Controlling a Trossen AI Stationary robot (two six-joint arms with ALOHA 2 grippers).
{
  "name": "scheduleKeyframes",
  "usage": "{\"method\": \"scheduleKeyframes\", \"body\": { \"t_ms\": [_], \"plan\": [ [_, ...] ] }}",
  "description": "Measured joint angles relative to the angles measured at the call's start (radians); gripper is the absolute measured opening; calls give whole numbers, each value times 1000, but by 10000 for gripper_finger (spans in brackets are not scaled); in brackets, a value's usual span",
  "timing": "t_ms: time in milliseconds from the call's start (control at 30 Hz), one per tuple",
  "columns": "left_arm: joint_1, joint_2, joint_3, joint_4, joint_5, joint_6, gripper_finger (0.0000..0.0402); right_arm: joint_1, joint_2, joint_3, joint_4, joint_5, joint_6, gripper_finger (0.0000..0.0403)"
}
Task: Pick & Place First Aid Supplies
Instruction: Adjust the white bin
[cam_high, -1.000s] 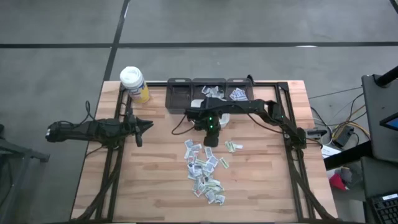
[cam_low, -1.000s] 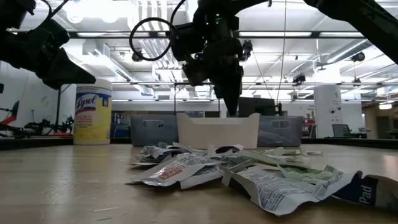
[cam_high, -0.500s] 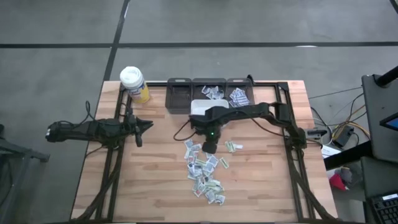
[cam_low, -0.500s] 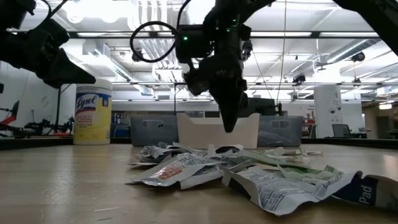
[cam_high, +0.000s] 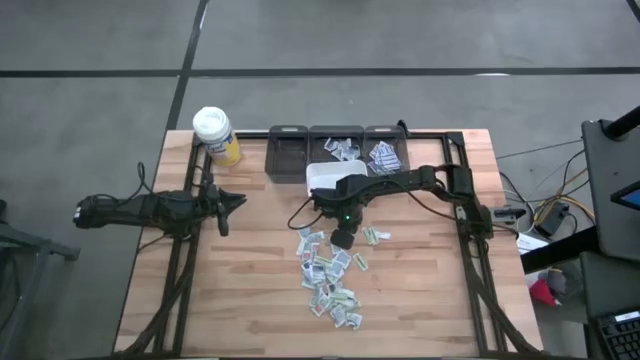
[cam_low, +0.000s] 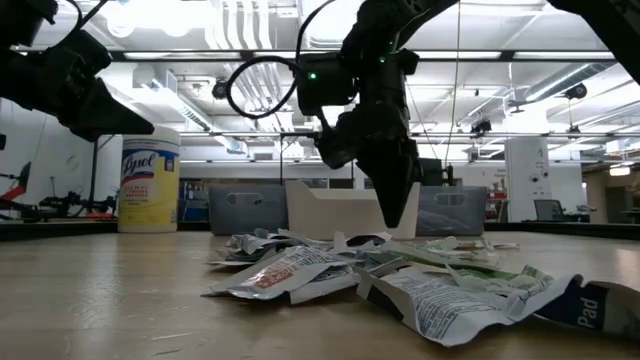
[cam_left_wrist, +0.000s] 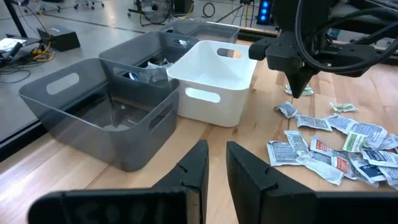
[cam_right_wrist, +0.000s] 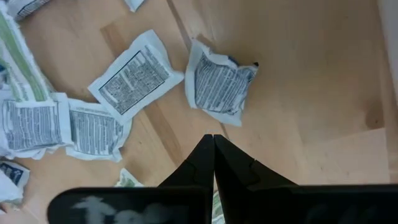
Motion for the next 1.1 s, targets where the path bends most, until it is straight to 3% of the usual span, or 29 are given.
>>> {"method": "scheduleKeyframes", "body": {
  "t_ms": [533, 867, 967, 1100],
  "plan": [
    [0, 0, 0, 0, 0, -1, 53, 12, -25, 2, 19, 8, 42, 8],
    [0, 0, 0, 1, 0, -1, 53, 21, -29, 4, 326, 122, -33, 8],
    [0, 0, 0, 1, 0, 0, 53, 9, -29, 4, 378, 187, -38, 8],
    [0, 0, 0, 1, 0, 0, 53, -13, -28, 7, 384, 200, -42, 8]
  ]
}}
